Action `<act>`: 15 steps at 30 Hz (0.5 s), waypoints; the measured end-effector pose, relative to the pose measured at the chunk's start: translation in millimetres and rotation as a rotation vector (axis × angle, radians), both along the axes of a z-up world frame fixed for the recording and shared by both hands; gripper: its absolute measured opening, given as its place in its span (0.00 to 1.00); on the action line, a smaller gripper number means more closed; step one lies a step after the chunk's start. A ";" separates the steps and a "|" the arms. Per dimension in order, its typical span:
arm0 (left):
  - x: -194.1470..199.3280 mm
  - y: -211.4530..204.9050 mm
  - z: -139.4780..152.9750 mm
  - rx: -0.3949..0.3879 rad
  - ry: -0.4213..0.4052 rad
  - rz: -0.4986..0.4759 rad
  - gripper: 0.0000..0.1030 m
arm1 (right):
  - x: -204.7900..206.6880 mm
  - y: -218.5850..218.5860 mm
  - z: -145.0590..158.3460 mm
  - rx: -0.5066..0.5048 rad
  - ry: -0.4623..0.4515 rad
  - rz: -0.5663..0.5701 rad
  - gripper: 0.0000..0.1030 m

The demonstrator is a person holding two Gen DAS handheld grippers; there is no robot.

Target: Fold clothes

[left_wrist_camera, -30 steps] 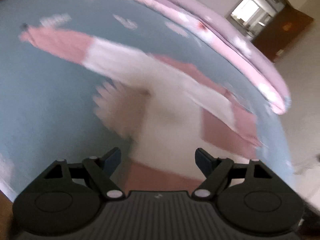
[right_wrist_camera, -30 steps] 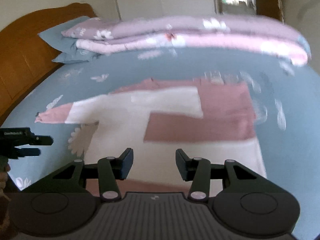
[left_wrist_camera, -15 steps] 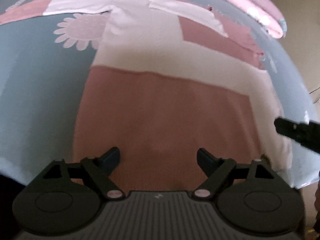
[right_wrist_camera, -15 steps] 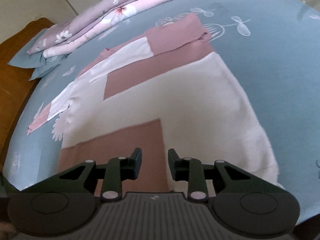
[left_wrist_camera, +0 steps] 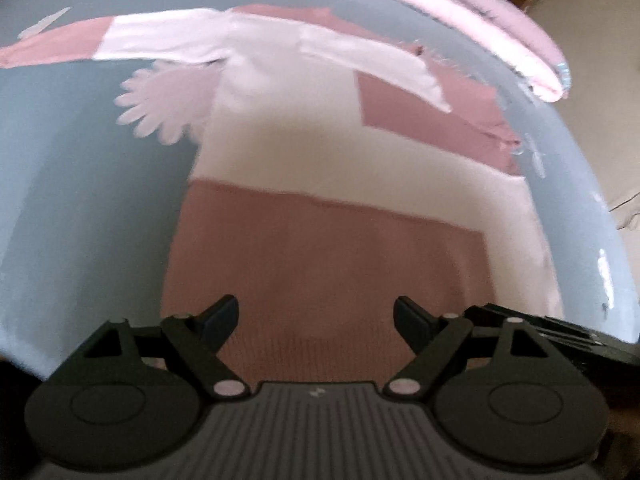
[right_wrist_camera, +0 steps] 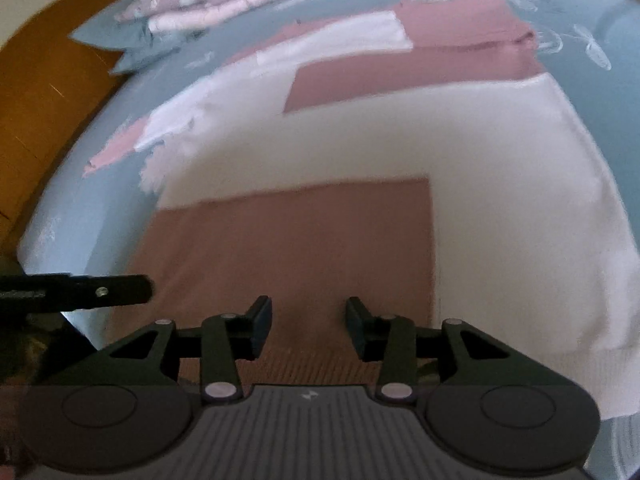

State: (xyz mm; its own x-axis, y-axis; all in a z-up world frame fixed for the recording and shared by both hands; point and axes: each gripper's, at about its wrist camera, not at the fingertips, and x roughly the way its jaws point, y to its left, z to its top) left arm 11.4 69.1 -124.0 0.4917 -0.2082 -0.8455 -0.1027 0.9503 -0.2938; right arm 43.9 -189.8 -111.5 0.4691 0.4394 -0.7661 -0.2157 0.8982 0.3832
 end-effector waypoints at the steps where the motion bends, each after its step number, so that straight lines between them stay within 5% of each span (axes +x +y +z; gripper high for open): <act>1: 3.3 -2.8 -0.9 -0.001 -0.003 -0.005 0.82 | 0.3 -7.1 4.0 0.010 -0.010 -0.026 0.45; 7: 23.4 -19.3 -6.5 -0.008 -0.019 -0.033 0.82 | 4.5 -70.7 8.4 -0.001 -0.014 -0.262 0.45; 10: 28.0 -19.5 -15.9 -0.007 0.007 -0.012 0.82 | 4.7 -103.2 -7.4 0.004 0.053 -0.391 0.47; 13: 21.3 -13.3 -18.2 0.043 -0.015 0.016 0.82 | -4.6 -125.2 -15.0 0.074 0.071 -0.438 0.36; 15: 18.4 -9.2 -19.2 0.061 -0.015 0.029 0.82 | -9.2 -131.1 -13.3 0.028 0.068 -0.469 0.33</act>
